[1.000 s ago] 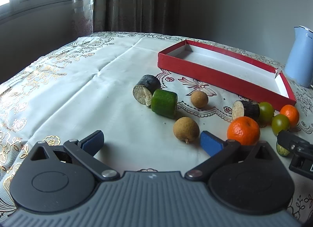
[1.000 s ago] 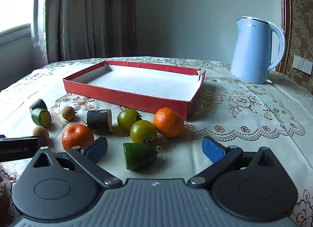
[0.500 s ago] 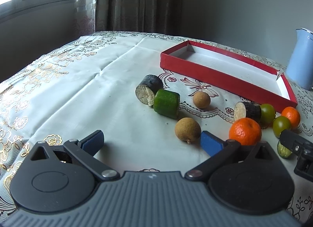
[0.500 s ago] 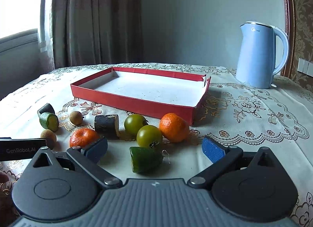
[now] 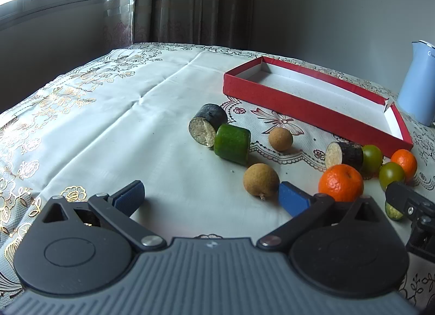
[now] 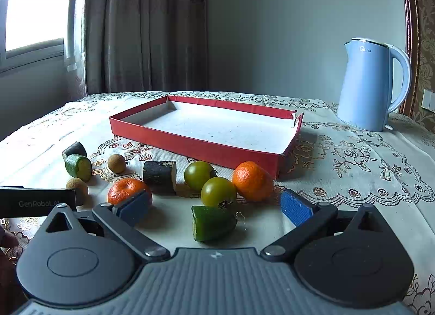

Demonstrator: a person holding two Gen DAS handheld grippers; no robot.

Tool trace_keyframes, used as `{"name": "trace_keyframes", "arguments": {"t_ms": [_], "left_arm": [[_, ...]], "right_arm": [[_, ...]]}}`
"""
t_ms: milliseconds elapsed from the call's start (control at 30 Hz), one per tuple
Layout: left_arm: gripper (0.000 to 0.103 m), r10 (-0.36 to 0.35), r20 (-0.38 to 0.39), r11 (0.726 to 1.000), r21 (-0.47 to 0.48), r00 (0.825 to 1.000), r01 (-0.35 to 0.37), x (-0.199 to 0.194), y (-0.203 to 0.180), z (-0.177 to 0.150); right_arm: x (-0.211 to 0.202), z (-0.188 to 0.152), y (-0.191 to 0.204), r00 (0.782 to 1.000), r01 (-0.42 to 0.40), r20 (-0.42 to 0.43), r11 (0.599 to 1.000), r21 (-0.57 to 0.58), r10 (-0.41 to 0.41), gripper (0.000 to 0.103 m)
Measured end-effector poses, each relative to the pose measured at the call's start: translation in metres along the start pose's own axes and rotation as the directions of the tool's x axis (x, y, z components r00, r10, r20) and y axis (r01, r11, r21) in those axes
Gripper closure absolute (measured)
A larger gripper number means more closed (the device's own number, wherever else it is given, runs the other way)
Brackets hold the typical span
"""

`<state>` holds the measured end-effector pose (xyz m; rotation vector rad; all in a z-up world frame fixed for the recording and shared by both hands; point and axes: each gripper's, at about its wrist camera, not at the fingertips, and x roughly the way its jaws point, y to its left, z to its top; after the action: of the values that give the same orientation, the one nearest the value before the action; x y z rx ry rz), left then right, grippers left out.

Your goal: Organize fruits

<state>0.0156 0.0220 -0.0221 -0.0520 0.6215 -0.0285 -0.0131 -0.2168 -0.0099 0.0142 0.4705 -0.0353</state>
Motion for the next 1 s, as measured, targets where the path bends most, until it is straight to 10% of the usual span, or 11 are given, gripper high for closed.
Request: {"name": "trace_keyframes", "arguments": {"t_ms": [1000], "left_arm": [[0.000,-0.001,0.000,1.000,-0.003,1.000,0.001,0.0004,0.0001,0.0005]], "right_arm": [[-0.0051,-0.0012,0.0096,0.998,-0.057,0.028,0.996,-0.064,0.059,0.000]]}}
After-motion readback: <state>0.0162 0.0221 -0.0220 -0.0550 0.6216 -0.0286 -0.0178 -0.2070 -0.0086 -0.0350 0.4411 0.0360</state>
